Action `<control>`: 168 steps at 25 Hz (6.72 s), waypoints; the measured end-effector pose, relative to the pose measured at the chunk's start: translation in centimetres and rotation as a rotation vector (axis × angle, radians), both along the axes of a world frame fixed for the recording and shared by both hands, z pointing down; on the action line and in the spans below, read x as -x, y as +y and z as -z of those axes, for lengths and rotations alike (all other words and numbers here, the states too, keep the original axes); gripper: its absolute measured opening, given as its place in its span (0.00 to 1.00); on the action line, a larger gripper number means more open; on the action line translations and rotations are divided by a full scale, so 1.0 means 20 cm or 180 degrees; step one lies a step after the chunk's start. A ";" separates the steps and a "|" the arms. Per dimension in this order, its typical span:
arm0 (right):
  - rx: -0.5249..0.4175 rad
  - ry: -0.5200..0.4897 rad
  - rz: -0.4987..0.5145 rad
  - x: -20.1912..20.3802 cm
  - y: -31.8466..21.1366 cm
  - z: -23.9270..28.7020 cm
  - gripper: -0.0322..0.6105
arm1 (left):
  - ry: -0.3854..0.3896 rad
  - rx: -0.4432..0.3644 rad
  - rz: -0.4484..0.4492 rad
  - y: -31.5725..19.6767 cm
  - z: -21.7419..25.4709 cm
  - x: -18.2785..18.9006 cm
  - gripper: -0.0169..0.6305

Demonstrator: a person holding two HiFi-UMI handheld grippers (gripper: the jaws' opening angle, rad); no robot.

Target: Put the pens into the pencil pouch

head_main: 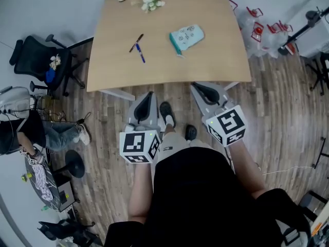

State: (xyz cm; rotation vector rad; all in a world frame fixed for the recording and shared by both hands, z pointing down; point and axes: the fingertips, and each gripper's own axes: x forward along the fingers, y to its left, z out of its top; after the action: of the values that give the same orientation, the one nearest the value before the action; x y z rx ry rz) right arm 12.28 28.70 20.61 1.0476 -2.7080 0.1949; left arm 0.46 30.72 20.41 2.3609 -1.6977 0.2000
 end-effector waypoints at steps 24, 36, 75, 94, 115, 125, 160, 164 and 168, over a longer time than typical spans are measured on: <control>0.0469 0.0402 0.0023 0.37 -0.66 -0.17 0.15 | -0.0087 0.0145 -0.0391 -0.75 -0.11 0.27 0.13; 0.0614 0.0728 -0.0191 0.50 -0.91 -0.26 0.24 | -0.0146 0.0392 -0.0615 -1.01 -0.26 0.44 0.27; 0.0996 0.1766 -0.0603 0.47 -1.39 -0.83 0.24 | -0.0112 0.0874 -0.0745 -1.37 -0.60 0.56 0.29; 0.1180 0.2047 -0.0379 0.45 -1.55 -1.18 0.24 | -0.0182 0.1270 -0.0373 -1.42 -0.84 0.57 0.29; 0.1207 0.2267 -0.0354 0.43 -1.60 -1.41 0.24 | -0.0230 0.1468 -0.0171 -1.39 -1.03 0.53 0.29; 0.1247 0.2292 -0.0441 0.41 -1.63 -1.40 0.23 | -0.0199 0.1506 -0.0181 -1.41 -1.05 0.57 0.29; 0.1152 0.2013 -0.0507 0.30 -1.66 -1.10 0.16 | -0.0317 0.2026 0.0130 -1.27 -1.43 0.64 0.27; 0.1132 0.2017 -0.0530 0.28 -1.67 -1.07 0.16 | -0.0341 0.2100 0.0150 -1.26 -1.48 0.64 0.25; 0.1126 0.2029 -0.0557 0.26 -1.67 -1.04 0.16 | -0.0333 0.2143 0.0185 -1.26 -1.50 0.64 0.22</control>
State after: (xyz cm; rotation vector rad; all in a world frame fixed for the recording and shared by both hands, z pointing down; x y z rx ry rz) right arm 7.09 -4.67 41.47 1.0194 -1.9328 0.2968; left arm -12.44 5.55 50.47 1.8202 -1.4322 0.7618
